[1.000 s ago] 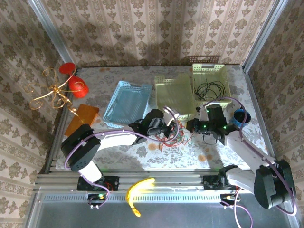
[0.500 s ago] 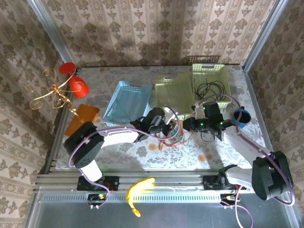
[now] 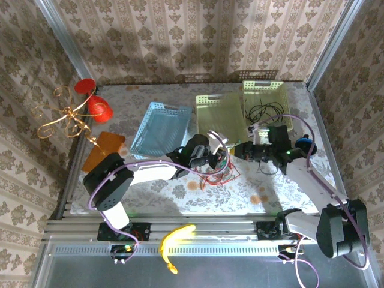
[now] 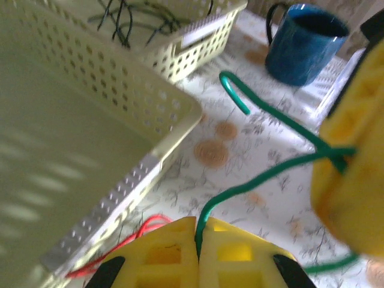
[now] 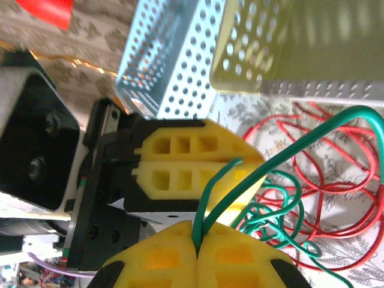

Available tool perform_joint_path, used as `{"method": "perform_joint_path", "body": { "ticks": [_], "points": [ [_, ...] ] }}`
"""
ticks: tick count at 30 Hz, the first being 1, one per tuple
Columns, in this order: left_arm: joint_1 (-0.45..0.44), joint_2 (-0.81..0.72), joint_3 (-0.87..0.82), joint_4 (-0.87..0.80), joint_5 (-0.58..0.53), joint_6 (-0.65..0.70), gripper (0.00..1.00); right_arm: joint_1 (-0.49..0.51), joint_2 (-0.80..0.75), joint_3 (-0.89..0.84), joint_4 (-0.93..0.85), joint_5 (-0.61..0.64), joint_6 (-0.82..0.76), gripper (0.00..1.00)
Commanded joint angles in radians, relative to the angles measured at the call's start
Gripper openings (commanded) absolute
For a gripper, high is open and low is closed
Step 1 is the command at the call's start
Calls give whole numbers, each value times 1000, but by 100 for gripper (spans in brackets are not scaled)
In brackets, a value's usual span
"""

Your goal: Untangle the cables

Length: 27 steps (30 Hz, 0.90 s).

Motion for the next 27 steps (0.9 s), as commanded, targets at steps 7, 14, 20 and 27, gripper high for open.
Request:
{"method": "perform_joint_path", "body": {
  "ticks": [7,14,20,27],
  "points": [
    [40,-28,-105,-177,-92,1,0,-123,-151,27,-55,111,-9,0],
    [45,-72,-131,-179,18,36,0,-106,-158,67,-291,439,-134,2],
    [56,-62,-114,-180,82,43,0,82,-119,96,-422,784,-164,29],
    [56,-41,-102,-181,73,40,0,85,-148,68,-322,622,-116,51]
  ]
}}
